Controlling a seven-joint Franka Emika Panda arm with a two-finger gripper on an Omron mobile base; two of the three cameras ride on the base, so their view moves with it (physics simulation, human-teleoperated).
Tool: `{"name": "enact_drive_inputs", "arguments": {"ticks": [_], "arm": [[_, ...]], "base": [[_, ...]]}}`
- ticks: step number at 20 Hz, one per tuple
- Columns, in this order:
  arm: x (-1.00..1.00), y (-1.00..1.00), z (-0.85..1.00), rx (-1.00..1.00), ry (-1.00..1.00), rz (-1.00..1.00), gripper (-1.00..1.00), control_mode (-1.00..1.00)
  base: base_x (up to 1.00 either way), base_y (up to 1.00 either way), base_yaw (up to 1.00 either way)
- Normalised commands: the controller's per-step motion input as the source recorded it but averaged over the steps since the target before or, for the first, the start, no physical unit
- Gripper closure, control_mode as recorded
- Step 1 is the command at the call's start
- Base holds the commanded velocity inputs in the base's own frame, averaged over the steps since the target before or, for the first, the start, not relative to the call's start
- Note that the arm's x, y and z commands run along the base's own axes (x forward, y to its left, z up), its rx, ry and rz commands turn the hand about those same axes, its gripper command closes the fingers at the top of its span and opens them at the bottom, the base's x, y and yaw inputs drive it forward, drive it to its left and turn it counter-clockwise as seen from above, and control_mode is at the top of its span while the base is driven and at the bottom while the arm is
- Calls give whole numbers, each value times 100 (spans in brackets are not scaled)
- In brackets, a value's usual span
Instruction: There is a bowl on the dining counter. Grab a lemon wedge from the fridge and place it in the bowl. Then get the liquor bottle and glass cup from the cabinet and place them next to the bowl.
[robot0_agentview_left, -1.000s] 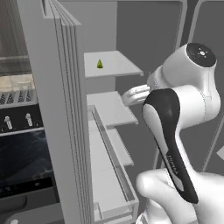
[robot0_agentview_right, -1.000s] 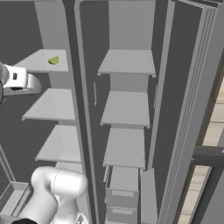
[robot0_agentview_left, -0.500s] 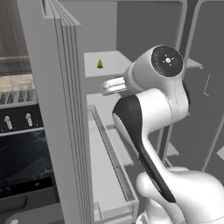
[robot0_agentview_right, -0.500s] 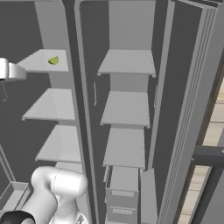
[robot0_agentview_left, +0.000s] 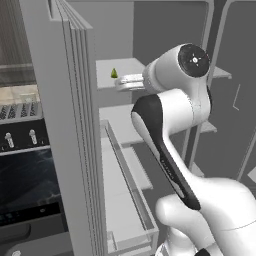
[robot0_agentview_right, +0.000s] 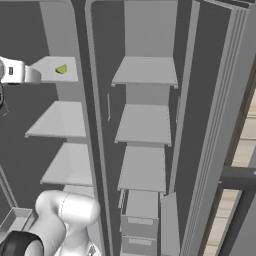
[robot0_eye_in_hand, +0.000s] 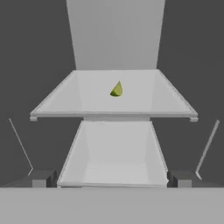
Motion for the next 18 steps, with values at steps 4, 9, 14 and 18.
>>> {"name": "enact_drive_inputs", "arguments": {"ticks": [4,9,14,18], "arm": [[39,0,0,3,0,0,-100,-100],[43,0,0,0,0,0,-100,-100],[48,0,0,0,0,0,-100,-100],[38,0,0,0,0,0,-100,-100]], "base": [[0,0,0],[0,0,0],[0,0,0],[0,0,0]]}}
